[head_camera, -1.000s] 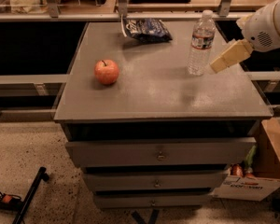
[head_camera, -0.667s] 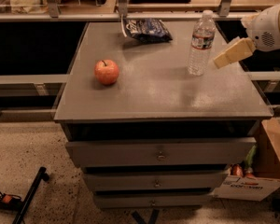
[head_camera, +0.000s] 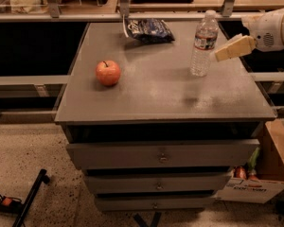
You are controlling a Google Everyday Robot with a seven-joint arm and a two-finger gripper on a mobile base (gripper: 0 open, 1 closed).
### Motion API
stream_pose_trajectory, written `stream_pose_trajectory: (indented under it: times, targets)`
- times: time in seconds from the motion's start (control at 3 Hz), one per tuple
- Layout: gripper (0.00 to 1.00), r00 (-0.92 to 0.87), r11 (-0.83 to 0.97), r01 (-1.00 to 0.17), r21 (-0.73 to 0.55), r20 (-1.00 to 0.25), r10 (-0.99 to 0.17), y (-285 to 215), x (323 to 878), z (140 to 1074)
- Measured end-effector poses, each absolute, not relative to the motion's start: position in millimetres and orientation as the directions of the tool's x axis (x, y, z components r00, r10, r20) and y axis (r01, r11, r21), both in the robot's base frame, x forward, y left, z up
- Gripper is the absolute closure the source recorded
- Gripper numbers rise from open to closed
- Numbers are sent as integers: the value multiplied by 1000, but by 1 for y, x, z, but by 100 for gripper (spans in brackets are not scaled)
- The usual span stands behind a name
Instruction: Move water bottle near apple
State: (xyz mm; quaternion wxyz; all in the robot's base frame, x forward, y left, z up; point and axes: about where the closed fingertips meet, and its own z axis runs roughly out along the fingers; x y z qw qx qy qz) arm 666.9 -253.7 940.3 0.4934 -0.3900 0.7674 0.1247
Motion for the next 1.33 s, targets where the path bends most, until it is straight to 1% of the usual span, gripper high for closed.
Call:
stream_pose_trajectory:
  times: [0.33, 1.0, 1.33]
  targets:
    - [0, -178, 640, -754, -148, -892, -415, -228, 684, 928]
    - [0, -127, 608, -789, -90, -944, -304, -203, 678, 925]
    - [0, -127, 608, -789, -90, -944, -304, -203, 678, 925]
